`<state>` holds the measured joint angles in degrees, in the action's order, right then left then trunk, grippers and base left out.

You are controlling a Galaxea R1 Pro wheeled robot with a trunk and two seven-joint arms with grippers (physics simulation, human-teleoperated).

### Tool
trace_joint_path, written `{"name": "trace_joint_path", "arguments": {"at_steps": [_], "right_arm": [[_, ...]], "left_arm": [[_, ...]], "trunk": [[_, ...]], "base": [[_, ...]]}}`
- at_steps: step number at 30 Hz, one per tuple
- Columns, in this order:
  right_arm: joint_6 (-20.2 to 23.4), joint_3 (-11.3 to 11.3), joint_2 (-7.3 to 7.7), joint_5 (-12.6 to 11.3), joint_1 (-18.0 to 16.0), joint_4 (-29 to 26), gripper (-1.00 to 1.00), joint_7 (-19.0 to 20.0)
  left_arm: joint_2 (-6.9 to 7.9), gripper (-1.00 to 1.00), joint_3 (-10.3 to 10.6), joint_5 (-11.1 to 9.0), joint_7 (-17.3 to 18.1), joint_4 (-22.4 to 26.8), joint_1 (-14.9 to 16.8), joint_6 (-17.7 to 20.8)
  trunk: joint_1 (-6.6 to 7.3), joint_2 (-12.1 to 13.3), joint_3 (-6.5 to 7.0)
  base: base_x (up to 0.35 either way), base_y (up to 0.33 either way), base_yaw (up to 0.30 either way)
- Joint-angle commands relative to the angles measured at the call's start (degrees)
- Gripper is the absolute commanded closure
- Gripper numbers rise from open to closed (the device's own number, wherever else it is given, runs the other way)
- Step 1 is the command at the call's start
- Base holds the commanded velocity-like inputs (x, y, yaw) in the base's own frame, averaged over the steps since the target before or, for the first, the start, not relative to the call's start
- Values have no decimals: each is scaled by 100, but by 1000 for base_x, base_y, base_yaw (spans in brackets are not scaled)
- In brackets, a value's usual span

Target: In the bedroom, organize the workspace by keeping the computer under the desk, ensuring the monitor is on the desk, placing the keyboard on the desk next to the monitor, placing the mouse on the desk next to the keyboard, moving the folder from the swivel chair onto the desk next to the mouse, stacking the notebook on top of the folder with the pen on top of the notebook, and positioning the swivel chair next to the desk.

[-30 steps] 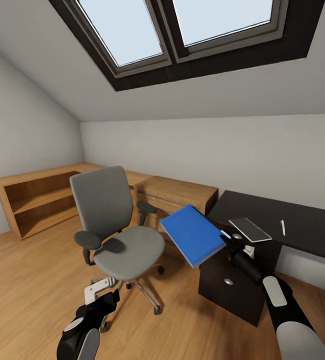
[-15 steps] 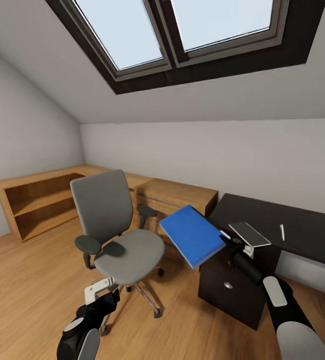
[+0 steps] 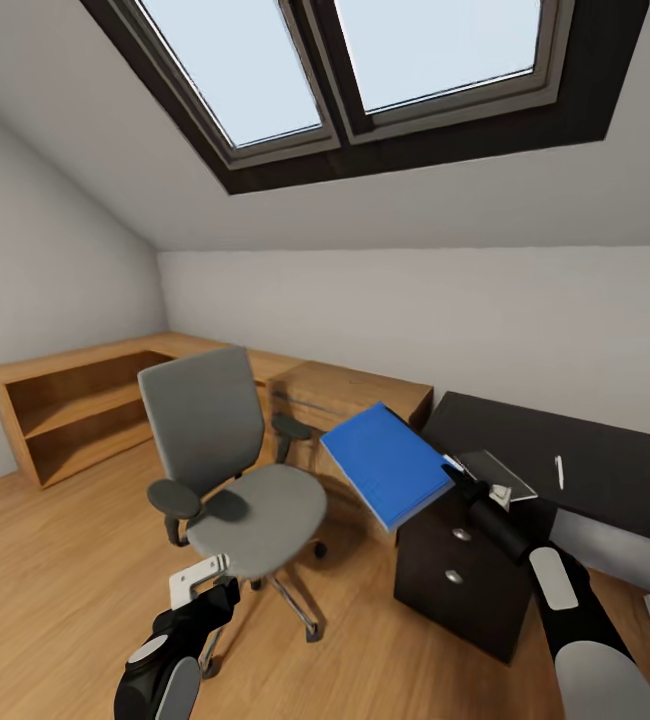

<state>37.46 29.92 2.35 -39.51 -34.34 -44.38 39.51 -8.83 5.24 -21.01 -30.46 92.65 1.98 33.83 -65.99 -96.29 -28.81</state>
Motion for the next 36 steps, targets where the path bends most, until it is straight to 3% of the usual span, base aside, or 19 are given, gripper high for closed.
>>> {"name": "trace_joint_path", "arguments": {"at_steps": [1,18,36], "right_arm": [[44,13,-3,-4,-6,-8,100,13],[61,23,-6,8,-3,-20,100,13],[60,23,-6,27,-5,-23,100,16]], "left_arm": [[-1,-100,8,-61,-57,8,4,9],[-5,-100,8,-61,-57,8,4,18],[-5,-100,11,-61,-60,2,4,12]], "trunk": [[23,38,12],[396,720,321],[792,1442,708]], "base": [[0,0,-221],[0,0,-71],[0,0,-222]]}}
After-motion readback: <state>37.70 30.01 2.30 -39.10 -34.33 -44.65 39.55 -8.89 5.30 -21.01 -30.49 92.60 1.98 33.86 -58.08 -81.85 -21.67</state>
